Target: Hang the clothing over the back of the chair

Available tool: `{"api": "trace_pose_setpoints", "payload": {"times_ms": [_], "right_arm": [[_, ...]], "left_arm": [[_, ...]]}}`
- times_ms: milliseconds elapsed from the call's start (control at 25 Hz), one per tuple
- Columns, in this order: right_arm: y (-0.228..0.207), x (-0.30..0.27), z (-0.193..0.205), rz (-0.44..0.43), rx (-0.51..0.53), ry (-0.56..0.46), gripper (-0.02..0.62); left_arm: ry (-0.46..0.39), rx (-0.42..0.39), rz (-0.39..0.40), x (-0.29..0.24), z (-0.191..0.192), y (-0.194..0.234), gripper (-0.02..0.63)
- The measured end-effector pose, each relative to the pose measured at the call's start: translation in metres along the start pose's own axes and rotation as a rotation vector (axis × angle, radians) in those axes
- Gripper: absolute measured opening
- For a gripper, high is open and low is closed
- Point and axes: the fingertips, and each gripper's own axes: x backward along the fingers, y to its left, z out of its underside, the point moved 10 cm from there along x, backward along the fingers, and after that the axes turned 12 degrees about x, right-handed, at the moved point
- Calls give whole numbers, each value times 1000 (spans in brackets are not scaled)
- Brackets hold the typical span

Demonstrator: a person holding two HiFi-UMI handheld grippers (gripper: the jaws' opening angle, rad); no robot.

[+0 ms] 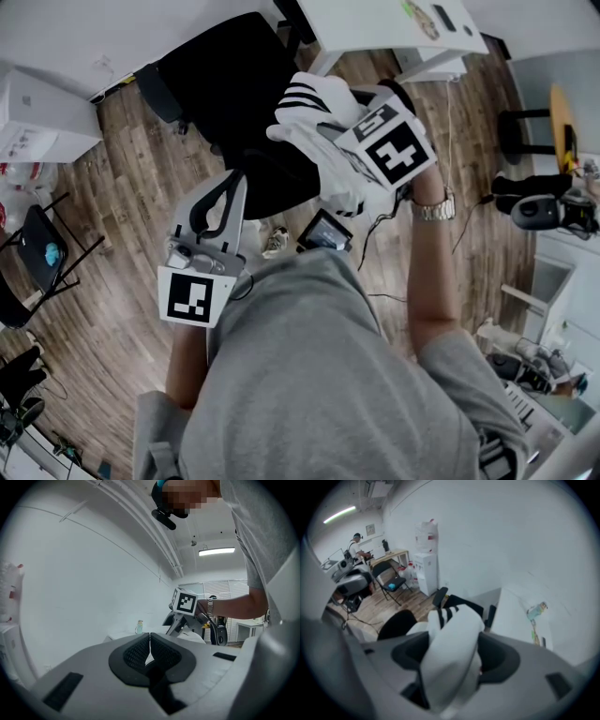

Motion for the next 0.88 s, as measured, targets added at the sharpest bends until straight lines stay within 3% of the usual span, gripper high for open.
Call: {"api": "trace_pose_setpoints", "payload": {"times_ms": [560, 760, 800, 880], "right_arm": [[0, 31, 11, 42, -33, -149, 302], [11, 43, 25, 53, 3, -185, 296], [13, 46, 28, 62, 1, -199, 276], [17, 54, 33, 102, -20, -237, 140]], "left_arm": [[-6, -13, -2, 5, 2, -25, 37], [-6, -33, 10, 7, 1, -38, 37], [-6, -37, 14, 8, 1, -41, 37], [-6, -44, 20, 8, 2, -47, 37]]}}
